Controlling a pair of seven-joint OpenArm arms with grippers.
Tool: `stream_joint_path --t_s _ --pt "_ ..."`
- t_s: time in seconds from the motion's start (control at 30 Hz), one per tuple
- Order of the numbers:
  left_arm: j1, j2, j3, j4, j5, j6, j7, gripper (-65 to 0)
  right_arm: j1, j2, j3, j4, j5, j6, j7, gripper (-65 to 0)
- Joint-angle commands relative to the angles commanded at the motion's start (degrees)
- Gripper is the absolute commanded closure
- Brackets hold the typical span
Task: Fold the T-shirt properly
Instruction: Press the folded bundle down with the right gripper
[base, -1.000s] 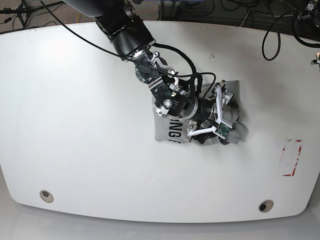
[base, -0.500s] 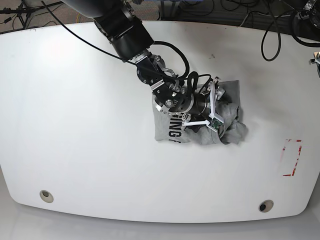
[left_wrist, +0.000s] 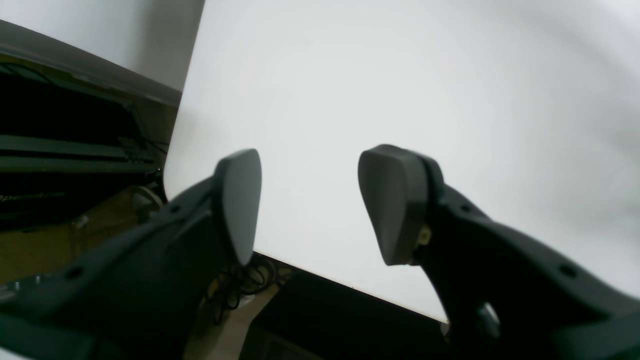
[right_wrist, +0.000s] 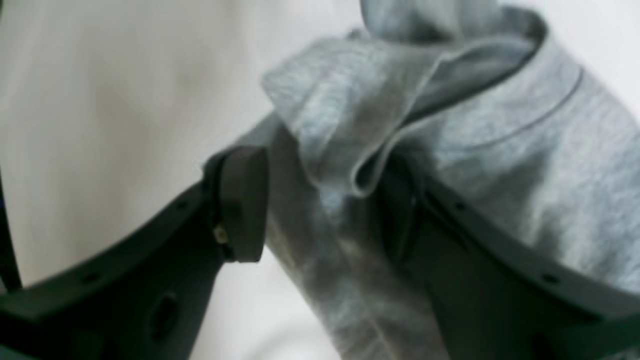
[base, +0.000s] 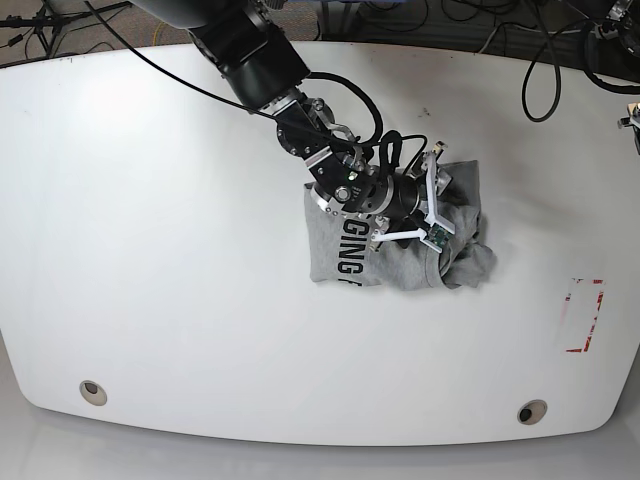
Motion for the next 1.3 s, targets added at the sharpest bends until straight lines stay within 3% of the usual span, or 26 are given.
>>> stream_joint_path --t_s 0.47,0.67,1.07,1.17,1.3 --pt "1.14 0.00 0.09 0.00 0.00 0.00 0.00 -33.9 0.62 0.00 0.00 -0.09 0.00 -0.09 2.29 -31.9" --pt "1.49 0.00 0.09 0.00 0.00 0.00 0.00 -33.9 2.37 0.00 0.00 -2.11 0.00 -2.90 2.81 -32.0" --pt "2.29 0.00 0.09 0.00 -0.26 0.00 0.00 -33.9 3.69 0.00 0.00 -3.78 2.90 -3.16 2.81 -31.1" --pt "2.29 0.00 0.09 0.00 -0.26 0.00 0.00 -33.9 3.60 0.00 0.00 -3.78 3.16 -3.16 2.81 -26.6" --pt "2.29 -0.09 0.09 0.00 -0.26 0.00 0.00 -33.9 3.52 0.00 0.00 -3.78 3.25 -3.16 2.81 -7.1"
